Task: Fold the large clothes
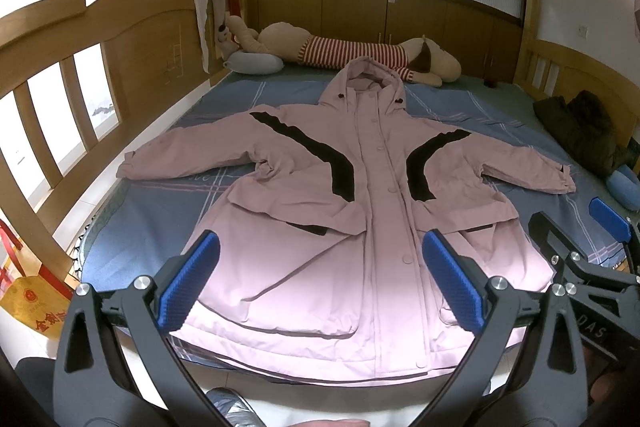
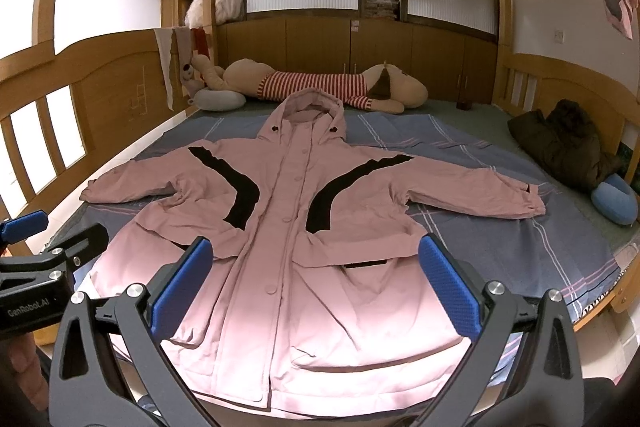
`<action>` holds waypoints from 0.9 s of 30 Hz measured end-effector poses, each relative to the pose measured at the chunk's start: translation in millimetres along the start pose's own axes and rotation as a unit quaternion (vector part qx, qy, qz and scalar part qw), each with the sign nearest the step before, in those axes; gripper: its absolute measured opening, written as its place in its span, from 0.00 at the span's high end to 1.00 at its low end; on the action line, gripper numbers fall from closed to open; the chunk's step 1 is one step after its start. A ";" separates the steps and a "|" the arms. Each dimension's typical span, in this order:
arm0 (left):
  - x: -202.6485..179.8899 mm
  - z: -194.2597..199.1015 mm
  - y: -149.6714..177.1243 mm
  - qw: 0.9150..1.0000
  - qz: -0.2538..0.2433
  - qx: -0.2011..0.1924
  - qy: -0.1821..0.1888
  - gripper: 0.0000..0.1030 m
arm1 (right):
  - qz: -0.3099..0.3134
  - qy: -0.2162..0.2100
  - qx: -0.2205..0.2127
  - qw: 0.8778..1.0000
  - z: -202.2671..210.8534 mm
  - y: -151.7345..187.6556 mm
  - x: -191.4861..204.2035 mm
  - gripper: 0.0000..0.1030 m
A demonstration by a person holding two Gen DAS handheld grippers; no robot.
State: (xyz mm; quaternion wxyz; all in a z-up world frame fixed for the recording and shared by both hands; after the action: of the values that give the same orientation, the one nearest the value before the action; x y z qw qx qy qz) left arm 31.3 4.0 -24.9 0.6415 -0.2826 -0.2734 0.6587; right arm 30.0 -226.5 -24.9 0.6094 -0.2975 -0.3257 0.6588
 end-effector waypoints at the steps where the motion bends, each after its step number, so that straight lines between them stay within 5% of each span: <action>1: 0.0 -0.1 0.1 1.000 0.000 0.000 0.000 0.02 | 0.001 0.000 0.001 1.000 -0.6 -0.1 0.0 0.01; 27: -0.3 -3.2 3.1 1.000 -0.003 0.002 0.000 0.02 | 0.008 -0.001 0.003 1.000 -2.3 4.0 -0.1 0.01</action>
State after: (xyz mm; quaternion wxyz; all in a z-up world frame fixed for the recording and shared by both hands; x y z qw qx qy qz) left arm 31.5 3.6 -29.3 0.6438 -0.2805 -0.2732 0.6574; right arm 29.4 -226.6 -29.4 0.6048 -0.2973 -0.3217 0.6651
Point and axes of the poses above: each gripper's, at about its wrist camera, not at the fingertips, and z roughly against the way its jaws point, x to its left, y to its underside, the point moved 3 cm from there along -z, roughly the way its jaws point, and after that the axes turned 8 degrees about x, right-handed, at the moved point
